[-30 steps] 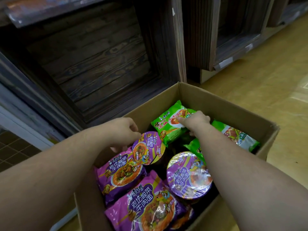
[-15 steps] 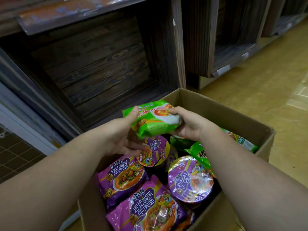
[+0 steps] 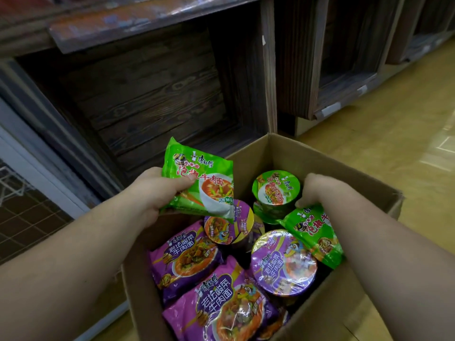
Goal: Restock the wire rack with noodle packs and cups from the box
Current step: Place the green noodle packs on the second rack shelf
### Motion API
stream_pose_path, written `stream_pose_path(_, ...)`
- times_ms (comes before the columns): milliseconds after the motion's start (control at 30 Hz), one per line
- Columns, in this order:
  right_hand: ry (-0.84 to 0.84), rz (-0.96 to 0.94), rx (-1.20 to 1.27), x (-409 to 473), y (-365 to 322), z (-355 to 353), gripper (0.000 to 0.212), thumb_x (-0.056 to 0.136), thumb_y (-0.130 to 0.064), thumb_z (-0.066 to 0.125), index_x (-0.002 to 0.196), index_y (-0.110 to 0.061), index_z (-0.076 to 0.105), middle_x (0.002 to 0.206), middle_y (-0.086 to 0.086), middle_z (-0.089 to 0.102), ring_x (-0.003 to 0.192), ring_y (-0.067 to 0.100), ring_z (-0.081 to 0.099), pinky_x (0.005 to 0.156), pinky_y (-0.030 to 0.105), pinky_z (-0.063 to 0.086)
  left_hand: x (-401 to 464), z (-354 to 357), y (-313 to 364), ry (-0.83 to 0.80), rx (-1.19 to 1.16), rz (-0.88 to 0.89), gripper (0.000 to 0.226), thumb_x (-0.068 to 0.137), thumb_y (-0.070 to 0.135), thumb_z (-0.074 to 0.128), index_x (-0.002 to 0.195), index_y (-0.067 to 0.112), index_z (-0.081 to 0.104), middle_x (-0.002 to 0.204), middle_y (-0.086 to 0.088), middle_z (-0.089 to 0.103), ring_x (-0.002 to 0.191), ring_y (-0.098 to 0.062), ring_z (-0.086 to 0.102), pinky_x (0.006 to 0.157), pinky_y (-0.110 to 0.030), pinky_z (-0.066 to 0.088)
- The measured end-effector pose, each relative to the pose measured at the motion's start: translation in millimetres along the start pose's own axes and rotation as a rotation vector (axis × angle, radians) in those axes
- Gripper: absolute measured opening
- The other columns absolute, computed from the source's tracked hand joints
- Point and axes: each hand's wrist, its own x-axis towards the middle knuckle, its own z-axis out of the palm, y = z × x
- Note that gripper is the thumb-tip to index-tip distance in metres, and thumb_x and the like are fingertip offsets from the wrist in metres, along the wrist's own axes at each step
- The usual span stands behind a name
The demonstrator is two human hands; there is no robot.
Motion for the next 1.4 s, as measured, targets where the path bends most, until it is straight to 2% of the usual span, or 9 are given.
stream_pose_path(100,-0.055,0.032,-0.027,23,-2,13,0.087,0.044,-0.052,0.088,0.119,-0.016,0.062,0.113,0.008,0.063,0.109,0.034,0.059,0.097,0.047,0.048,-4,-5,2,-0.002,0.003,0.007,0.007,0.087,0.01,0.071,0.092,0.007,0.068,0.081,-0.013,0.074,0.052,-0.018,0.07,0.045,-0.031,0.057)
stream_pose_path(267,-0.001,0.067,-0.018,-4,-4,-1,0.075,0.06,-0.05,0.088,0.119,-0.015,0.059,0.118,0.009,0.06,0.115,0.035,0.055,0.099,0.046,0.046,-6,-11,4,0.01,0.0,0.028,0.011,0.087,0.012,0.072,0.095,0.007,0.067,0.083,-0.012,0.074,0.058,-0.02,0.07,0.048,-0.031,0.058)
stream_pose_path(433,0.019,0.152,-0.022,-7,-4,3,0.099,0.063,-0.056,0.085,0.142,-0.014,0.043,0.139,0.014,0.035,0.133,0.039,0.034,0.105,0.053,0.042,-10,-11,1,-0.01,-0.011,0.025,0.019,0.086,0.012,0.073,0.103,0.006,0.067,0.089,-0.014,0.075,0.067,-0.024,0.072,0.056,-0.034,0.058)
stream_pose_path(633,-0.102,0.058,-0.021,-18,-7,-6,0.11,0.055,-0.054,0.088,0.142,-0.009,0.04,0.134,0.013,0.054,0.122,0.04,0.053,0.103,0.053,0.043,-16,-17,0,-0.008,-0.018,0.045,0.016,0.087,0.011,0.072,0.101,0.007,0.067,0.087,-0.013,0.075,0.066,-0.023,0.071,0.053,-0.031,0.057)
stream_pose_path(800,-0.05,-0.1,-0.248,-61,-6,-40,0.033,0.079,-0.036,0.081,0.095,-0.01,0.071,0.099,0.005,0.065,0.09,0.024,0.062,0.088,0.034,0.053,-20,-23,1,0.0,-0.022,0.057,0.007,0.087,0.009,0.072,0.091,0.008,0.066,0.08,-0.011,0.074,0.053,-0.018,0.07,0.046,-0.027,0.056)
stream_pose_path(867,-0.005,-0.169,-0.241,-69,-7,-49,0.031,0.075,-0.032,0.085,0.083,-0.01,0.064,0.101,0.007,0.067,0.088,0.026,0.063,0.087,0.035,0.055,-22,-25,2,0.007,-0.02,0.063,0.007,0.086,0.009,0.072,0.089,0.008,0.066,0.079,-0.011,0.073,0.053,-0.017,0.07,0.048,-0.027,0.056)
stream_pose_path(1000,0.048,-0.35,0.04,-85,-15,-66,0.069,0.076,-0.028,0.084,0.137,-0.019,0.053,0.125,0.006,0.062,0.107,0.026,0.062,0.095,0.039,0.051,-29,-31,7,0.001,-0.056,0.09,0.005,0.086,0.007,0.072,0.087,0.007,0.067,0.072,-0.01,0.074,0.053,-0.02,0.07,0.05,-0.03,0.058)
stream_pose_path(1167,0.004,-0.615,0.602,-109,-32,-88,0.029,0.079,-0.023,0.081,0.103,-0.02,0.066,0.099,0.006,0.075,0.09,0.023,0.072,0.085,0.041,0.057,-36,-51,22,0.057,-0.145,0.118,0.005,0.088,0.007,0.07,0.091,0.006,0.067,0.072,-0.012,0.073,0.053,-0.021,0.07,0.049,-0.032,0.059)
stream_pose_path(1400,0.13,-0.783,1.012,-148,-83,-109,0.017,0.087,-0.023,0.073,0.1,-0.013,0.068,0.095,0.009,0.077,0.089,0.024,0.074,0.079,0.036,0.059,-55,-121,65,0.169,-0.326,0.349,0.004,0.091,0.009,0.065,0.087,0.009,0.066,0.063,-0.002,0.074,0.05,-0.012,0.07,0.045,-0.03,0.058)
